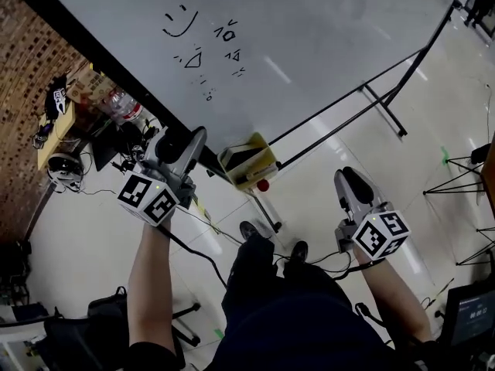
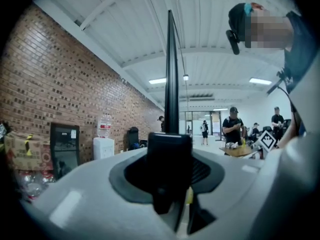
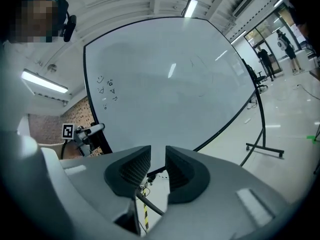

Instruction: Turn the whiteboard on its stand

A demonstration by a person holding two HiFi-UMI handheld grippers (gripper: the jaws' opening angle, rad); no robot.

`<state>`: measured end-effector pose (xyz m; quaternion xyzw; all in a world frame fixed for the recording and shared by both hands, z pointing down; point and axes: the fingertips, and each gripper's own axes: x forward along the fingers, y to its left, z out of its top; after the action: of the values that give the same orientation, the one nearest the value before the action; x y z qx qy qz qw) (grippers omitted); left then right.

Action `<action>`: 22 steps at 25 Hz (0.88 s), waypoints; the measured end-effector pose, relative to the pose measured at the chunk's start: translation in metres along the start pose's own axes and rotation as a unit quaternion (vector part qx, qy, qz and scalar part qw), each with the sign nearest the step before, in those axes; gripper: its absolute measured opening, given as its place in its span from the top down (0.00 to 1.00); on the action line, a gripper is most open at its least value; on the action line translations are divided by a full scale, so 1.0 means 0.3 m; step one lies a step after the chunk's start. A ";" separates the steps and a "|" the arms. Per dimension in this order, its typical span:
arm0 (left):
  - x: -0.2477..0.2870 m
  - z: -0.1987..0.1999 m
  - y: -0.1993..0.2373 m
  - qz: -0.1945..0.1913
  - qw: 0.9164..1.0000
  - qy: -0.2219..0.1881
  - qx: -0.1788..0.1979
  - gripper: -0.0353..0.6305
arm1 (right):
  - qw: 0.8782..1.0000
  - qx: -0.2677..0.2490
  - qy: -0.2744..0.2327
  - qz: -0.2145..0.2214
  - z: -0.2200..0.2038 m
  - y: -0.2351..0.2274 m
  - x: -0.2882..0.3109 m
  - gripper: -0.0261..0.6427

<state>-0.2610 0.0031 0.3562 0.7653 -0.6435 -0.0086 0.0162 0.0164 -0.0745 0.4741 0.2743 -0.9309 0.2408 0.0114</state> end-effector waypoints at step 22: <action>-0.060 0.005 -0.021 -0.001 0.999 -0.023 0.023 0.71 | 0.992 -0.055 -0.056 -0.097 0.020 0.158 0.032 0.84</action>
<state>-0.2579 0.0220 0.3543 0.7660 -0.6426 -0.0118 -0.0164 -0.0154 -0.0473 0.4494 0.3754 -0.9109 0.1711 -0.0028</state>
